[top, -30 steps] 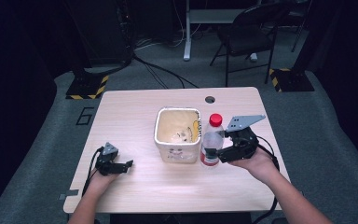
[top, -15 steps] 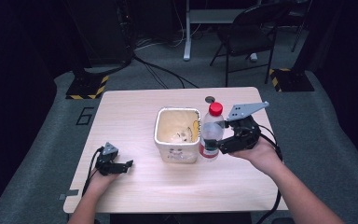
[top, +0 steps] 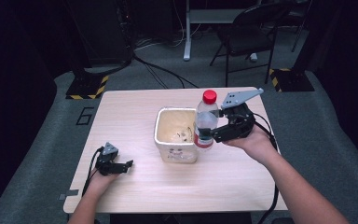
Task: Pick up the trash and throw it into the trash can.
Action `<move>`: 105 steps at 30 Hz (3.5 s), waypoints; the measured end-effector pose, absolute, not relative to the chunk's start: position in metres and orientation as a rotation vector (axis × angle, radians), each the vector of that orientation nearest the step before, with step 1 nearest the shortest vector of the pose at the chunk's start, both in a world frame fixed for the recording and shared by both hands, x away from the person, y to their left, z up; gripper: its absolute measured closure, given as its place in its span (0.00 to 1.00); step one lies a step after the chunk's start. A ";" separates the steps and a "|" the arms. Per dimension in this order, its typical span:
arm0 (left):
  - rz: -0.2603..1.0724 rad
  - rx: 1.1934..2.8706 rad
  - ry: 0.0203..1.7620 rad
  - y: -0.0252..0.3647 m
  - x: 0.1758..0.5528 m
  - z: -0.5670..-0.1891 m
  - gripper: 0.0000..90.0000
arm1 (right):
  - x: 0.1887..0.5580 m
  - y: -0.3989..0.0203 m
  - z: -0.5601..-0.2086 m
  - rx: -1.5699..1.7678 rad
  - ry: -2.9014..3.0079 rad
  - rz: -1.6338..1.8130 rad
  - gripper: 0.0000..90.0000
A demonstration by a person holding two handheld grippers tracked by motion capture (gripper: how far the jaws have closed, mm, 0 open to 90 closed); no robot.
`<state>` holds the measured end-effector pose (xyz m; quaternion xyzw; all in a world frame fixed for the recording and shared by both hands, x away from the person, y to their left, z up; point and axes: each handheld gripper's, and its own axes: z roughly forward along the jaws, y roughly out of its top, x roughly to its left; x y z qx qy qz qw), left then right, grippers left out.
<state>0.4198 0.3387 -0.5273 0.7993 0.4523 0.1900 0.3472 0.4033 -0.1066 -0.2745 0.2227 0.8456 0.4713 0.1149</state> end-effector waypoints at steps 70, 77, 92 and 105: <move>0.490 2.079 1.167 0.339 0.421 -0.527 0.16 | 0.469 -0.034 -0.375 0.782 2.367 1.282 0.30; 0.491 2.077 1.166 0.339 0.421 -0.527 0.16 | 0.471 -0.029 -0.385 0.796 2.379 1.253 0.30; 0.490 2.077 1.165 0.339 0.421 -0.527 0.16 | 0.476 -0.023 -0.398 0.849 2.416 1.208 0.29; 0.490 2.078 1.165 0.338 0.421 -0.527 0.16 | 0.475 -0.025 -0.399 0.886 2.416 1.205 0.24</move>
